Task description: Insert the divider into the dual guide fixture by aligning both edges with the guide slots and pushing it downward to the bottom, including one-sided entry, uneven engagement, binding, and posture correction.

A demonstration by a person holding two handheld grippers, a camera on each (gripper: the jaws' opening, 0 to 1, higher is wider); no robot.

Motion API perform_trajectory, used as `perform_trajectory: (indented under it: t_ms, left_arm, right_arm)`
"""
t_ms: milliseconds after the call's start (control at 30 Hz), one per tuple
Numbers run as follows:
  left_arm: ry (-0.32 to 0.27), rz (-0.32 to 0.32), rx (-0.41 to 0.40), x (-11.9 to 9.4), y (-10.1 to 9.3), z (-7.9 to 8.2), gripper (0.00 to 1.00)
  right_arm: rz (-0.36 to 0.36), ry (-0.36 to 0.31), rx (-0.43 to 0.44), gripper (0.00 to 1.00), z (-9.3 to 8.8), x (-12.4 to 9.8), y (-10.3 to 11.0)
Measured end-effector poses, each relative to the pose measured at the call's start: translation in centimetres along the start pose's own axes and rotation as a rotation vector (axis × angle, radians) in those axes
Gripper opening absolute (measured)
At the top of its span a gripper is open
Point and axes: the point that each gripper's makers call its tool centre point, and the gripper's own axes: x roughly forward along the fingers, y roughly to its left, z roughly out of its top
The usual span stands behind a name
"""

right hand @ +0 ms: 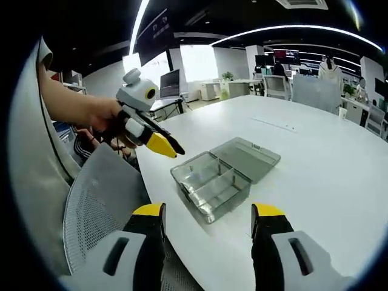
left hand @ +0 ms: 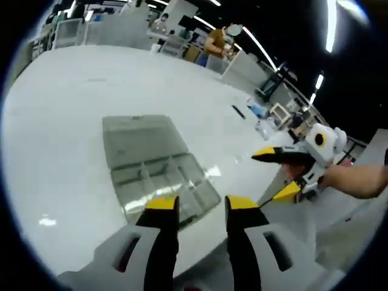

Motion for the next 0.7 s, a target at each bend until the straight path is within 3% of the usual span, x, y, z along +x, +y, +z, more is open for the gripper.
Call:
perform_trajectory:
  t_ms: [400,700]
  left_arm:
    - [-0.101,-0.072,0.126,-0.3,-2.2,1.4,0.36]
    - [-0.106,-0.087,0.211,-0.5,-2.7,1.2,0.43]
  right_arm:
    - [-0.027,0.051,-0.014,0.53,-1.7,-0.9,-3.0]
    - [-0.042,0.076,-0.045,0.53,-2.2,-0.9,-5.0]
